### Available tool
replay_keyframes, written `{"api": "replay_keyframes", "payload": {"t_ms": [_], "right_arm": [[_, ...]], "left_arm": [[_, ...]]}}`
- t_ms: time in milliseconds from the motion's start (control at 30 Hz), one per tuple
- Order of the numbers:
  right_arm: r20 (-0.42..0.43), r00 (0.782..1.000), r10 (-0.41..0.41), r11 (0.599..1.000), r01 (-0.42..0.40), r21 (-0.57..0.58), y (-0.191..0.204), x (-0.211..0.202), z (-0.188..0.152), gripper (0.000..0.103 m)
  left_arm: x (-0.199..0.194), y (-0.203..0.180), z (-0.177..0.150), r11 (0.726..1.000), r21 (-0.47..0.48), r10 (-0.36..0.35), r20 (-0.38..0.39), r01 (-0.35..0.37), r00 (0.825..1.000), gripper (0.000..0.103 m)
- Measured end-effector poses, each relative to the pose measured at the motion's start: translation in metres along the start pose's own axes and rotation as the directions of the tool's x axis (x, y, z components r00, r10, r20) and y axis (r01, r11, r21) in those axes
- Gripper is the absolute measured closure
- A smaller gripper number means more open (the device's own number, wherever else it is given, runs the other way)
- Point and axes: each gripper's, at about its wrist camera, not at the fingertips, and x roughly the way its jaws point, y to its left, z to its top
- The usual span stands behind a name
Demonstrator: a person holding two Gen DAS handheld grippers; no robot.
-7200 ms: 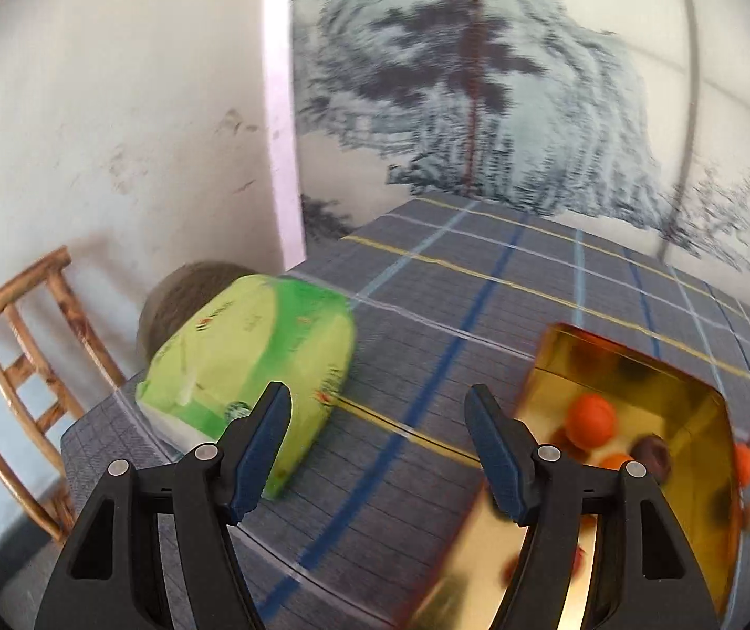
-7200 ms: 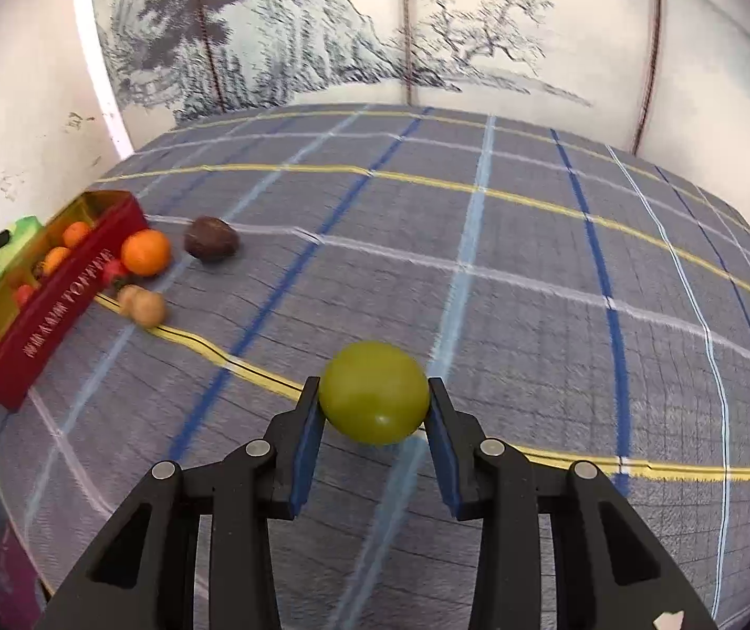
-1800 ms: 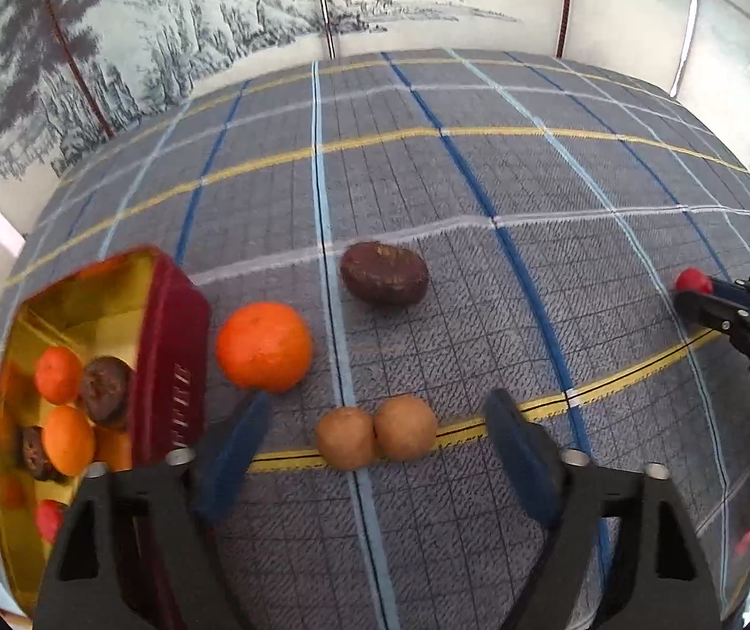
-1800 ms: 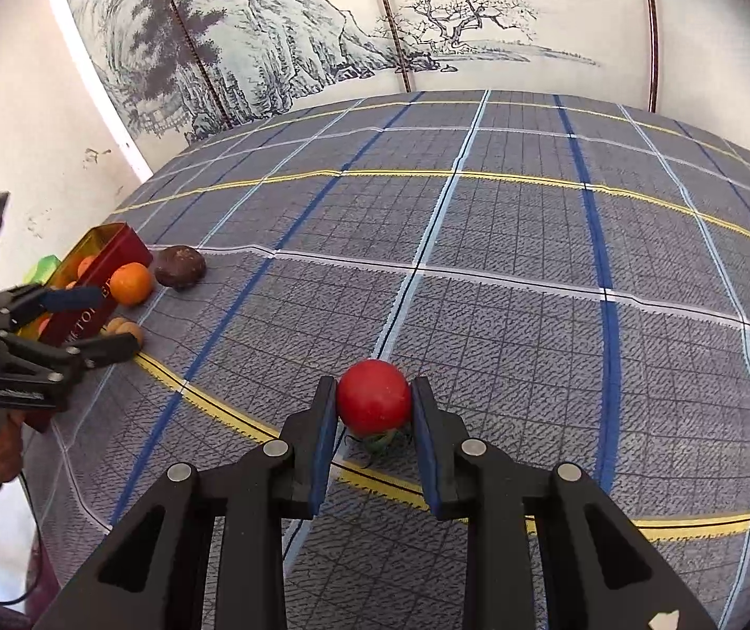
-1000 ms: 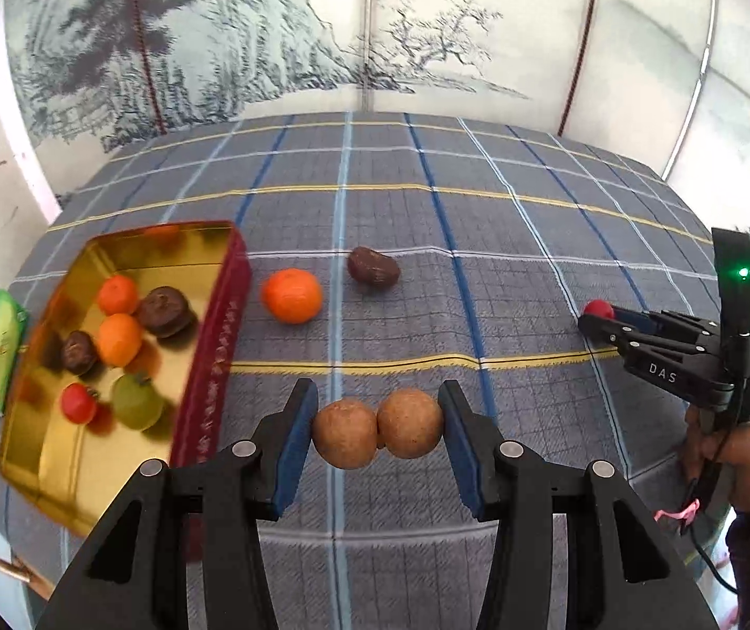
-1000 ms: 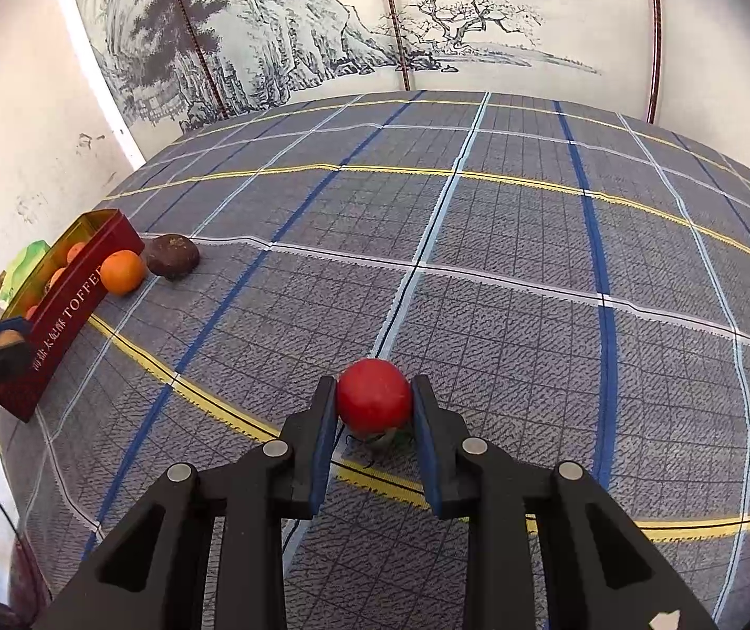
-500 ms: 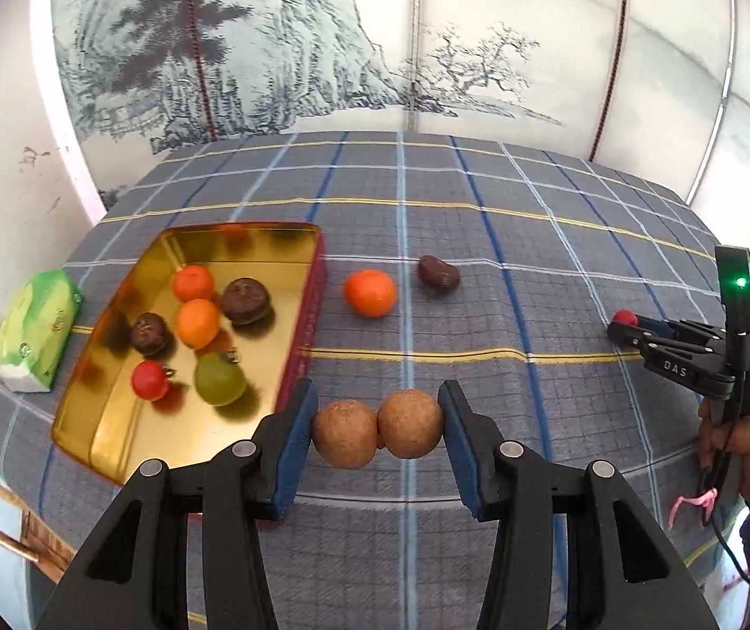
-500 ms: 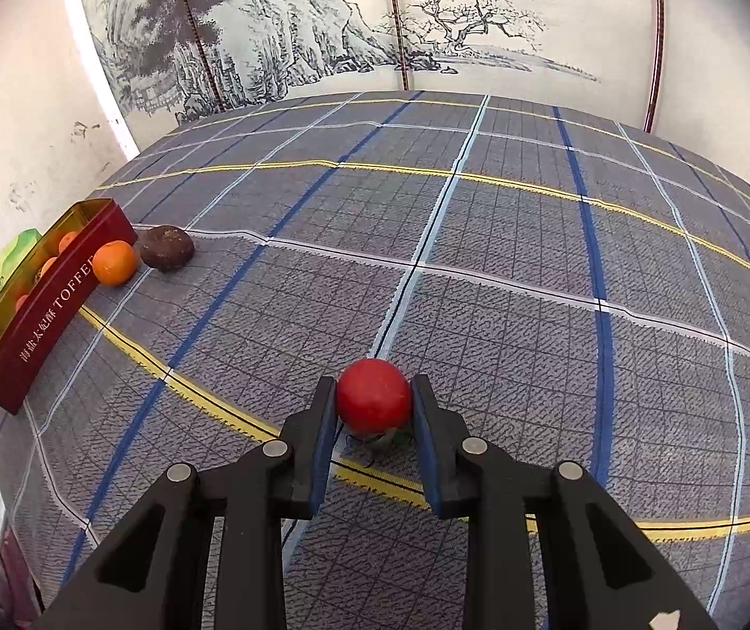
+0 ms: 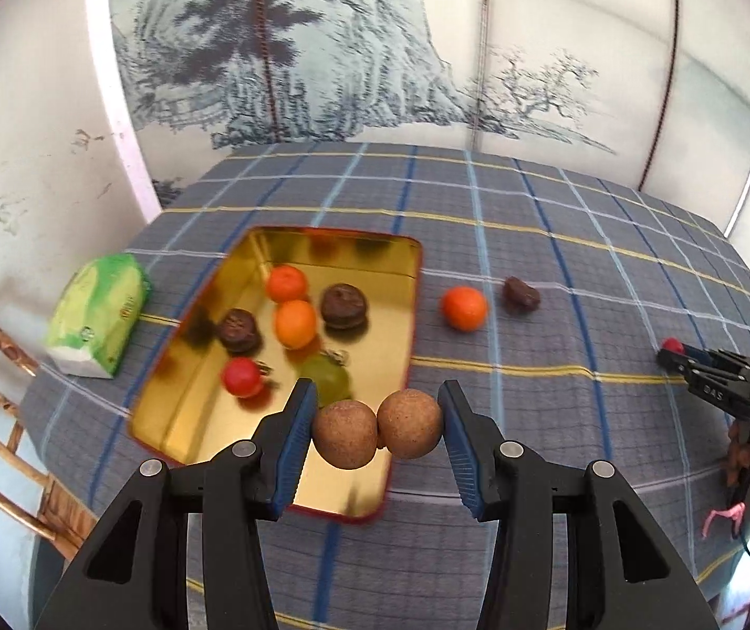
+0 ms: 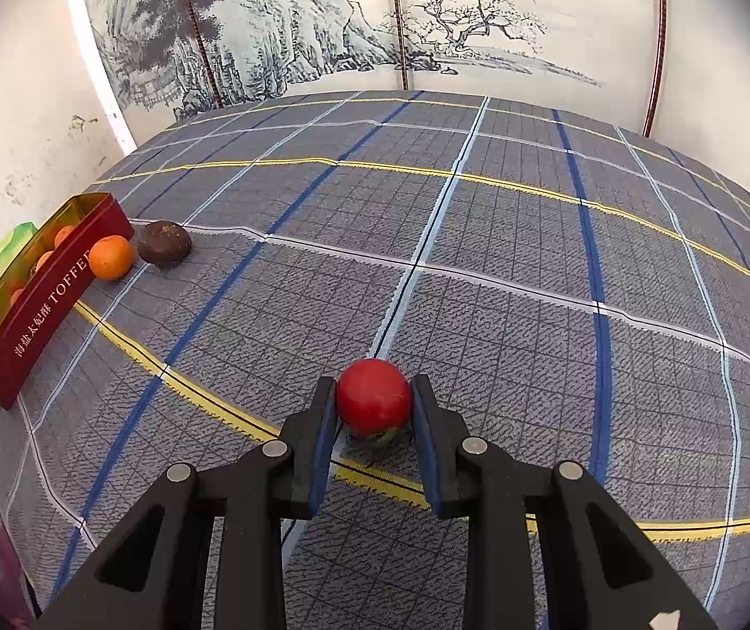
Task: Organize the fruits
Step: 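Lower the two longans into the tin and open the left gripper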
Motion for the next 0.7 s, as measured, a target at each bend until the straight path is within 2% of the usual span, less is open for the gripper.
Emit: {"api": "replay_keyframes", "payload": {"t_ms": [233, 700], "right_arm": [[-0.001, 1.0, -0.008, 1.0, 0.008, -0.007, 0.0, 0.001, 0.0, 0.077], [-0.003, 1.0, -0.024, 1.0, 0.024, -0.018, 0.003, 0.001, 0.0, 0.076]], "left_arm": [[0.006, 0.025, 0.007, 0.998, 0.0, 0.065, 0.009, -0.065, 0.998, 0.055], [0.05, 0.059, 0.01, 0.995, -0.06, 0.074, -0.048, -0.077, 0.996, 0.054]]}}
